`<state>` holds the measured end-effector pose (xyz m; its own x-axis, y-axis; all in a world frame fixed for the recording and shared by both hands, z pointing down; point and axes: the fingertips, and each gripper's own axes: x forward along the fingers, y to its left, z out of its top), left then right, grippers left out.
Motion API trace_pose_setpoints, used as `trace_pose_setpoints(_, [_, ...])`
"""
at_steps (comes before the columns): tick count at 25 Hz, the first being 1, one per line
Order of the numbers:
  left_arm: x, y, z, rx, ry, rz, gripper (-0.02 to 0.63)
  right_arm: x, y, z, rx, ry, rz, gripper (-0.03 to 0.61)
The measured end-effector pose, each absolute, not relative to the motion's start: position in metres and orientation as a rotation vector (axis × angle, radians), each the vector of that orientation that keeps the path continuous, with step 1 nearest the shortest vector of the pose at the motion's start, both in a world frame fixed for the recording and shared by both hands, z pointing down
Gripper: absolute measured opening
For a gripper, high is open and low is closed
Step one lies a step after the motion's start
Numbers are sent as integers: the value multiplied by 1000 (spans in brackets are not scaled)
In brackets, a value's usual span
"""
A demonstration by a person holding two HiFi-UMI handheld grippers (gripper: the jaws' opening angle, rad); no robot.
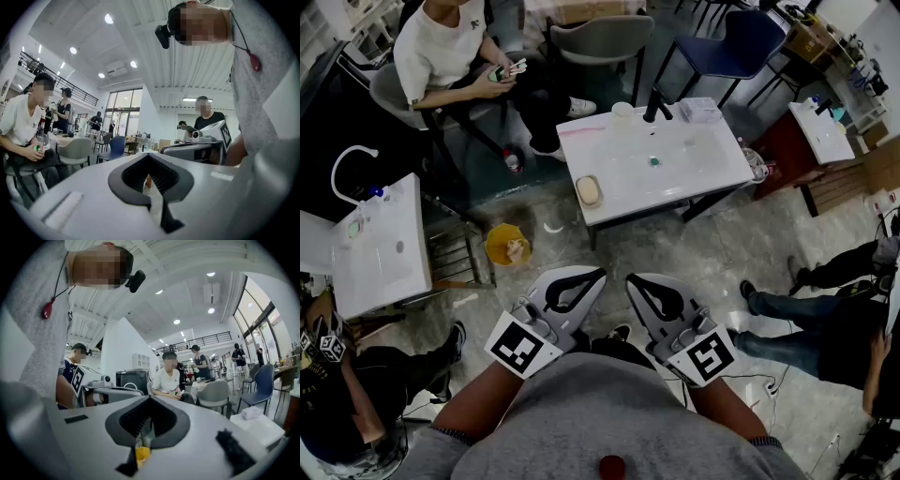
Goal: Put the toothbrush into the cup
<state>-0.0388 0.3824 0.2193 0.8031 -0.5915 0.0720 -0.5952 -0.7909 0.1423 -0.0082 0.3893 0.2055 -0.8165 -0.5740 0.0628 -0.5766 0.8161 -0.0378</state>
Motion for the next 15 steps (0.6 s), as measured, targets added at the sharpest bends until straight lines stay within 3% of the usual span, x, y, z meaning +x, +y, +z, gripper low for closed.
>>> trace_pose_setpoints(15, [-33,393,213,2900,-970,-19,6,0,403,203,942,-2961,79,12])
